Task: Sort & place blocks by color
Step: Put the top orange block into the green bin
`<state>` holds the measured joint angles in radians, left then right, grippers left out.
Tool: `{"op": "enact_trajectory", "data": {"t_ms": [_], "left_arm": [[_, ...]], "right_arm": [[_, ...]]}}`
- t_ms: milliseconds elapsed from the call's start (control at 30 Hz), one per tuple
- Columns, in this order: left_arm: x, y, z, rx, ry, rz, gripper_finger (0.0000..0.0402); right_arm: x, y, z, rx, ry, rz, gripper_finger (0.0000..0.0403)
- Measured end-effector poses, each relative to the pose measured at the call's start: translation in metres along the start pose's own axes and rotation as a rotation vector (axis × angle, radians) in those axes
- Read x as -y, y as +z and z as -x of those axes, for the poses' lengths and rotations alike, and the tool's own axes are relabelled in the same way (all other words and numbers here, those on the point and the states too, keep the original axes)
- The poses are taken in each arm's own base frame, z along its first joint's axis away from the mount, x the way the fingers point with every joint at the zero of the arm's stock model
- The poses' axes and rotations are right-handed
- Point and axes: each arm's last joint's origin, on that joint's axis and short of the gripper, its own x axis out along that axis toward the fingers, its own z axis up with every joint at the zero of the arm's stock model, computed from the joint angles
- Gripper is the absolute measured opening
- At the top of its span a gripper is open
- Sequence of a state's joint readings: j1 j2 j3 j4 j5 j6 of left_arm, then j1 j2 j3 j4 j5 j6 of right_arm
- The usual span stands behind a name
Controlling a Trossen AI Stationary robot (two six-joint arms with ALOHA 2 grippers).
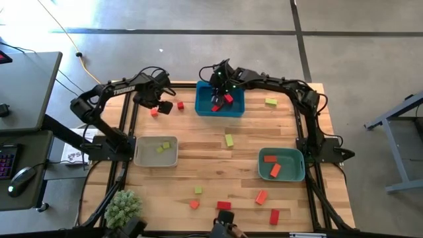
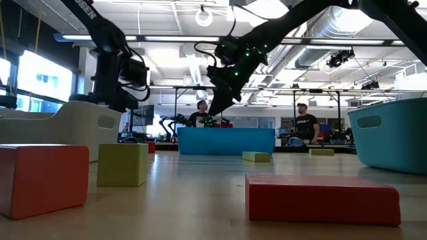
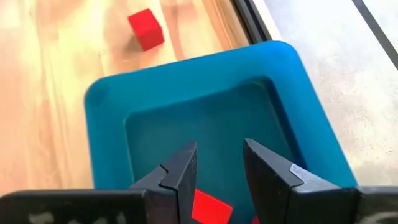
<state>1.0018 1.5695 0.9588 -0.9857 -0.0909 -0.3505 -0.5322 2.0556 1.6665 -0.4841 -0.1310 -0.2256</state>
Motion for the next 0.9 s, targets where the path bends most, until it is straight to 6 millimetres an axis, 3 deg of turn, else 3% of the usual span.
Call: {"op": "enact_trajectory", "data": {"t_ms": [500,900], "left_arm": [[0.005,0.007,-0.021,-0.051,0.066,0.042,0.0255],[0.009,0.008,-0.025,-0.034,0.109,0.066,0.0255]], "right_arm": [[-0.013,0.003,-0.002,0.004,0.014,0.023,0.0119],[-0.012,0.003,-0.002,0.003,0.012,0.034,0.0119]]}}
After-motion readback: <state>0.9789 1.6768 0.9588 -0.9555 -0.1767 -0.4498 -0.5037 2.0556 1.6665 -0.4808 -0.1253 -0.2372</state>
